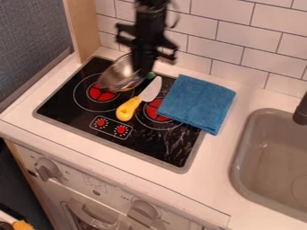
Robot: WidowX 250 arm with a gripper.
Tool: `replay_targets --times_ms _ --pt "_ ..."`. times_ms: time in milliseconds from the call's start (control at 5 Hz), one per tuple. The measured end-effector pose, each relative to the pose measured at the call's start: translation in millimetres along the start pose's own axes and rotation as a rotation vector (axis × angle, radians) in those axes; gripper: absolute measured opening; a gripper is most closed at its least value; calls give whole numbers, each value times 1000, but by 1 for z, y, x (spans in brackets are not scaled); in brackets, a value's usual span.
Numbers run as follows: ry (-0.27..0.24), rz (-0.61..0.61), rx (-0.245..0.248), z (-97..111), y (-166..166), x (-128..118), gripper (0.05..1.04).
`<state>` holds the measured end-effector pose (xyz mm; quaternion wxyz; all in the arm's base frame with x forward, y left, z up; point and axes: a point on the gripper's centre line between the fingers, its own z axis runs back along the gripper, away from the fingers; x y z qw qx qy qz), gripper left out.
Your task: Move the silver pot to the top right corner above the blue cloth
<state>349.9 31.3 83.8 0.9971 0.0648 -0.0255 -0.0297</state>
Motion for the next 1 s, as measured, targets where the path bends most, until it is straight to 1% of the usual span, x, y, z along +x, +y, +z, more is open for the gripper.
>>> replay_targets --times_ms 200,400,600,800,1000 --pt "-33 -144 5 17 -50 1 67" --pt "-24 -272 -6 17 -97 -3 67" --pt "44 -327 -30 -8 -123 -9 67" --pt "60 -329 -42 -19 -127 -7 65" --pt "74 -305 -23 -30 -125 2 106"
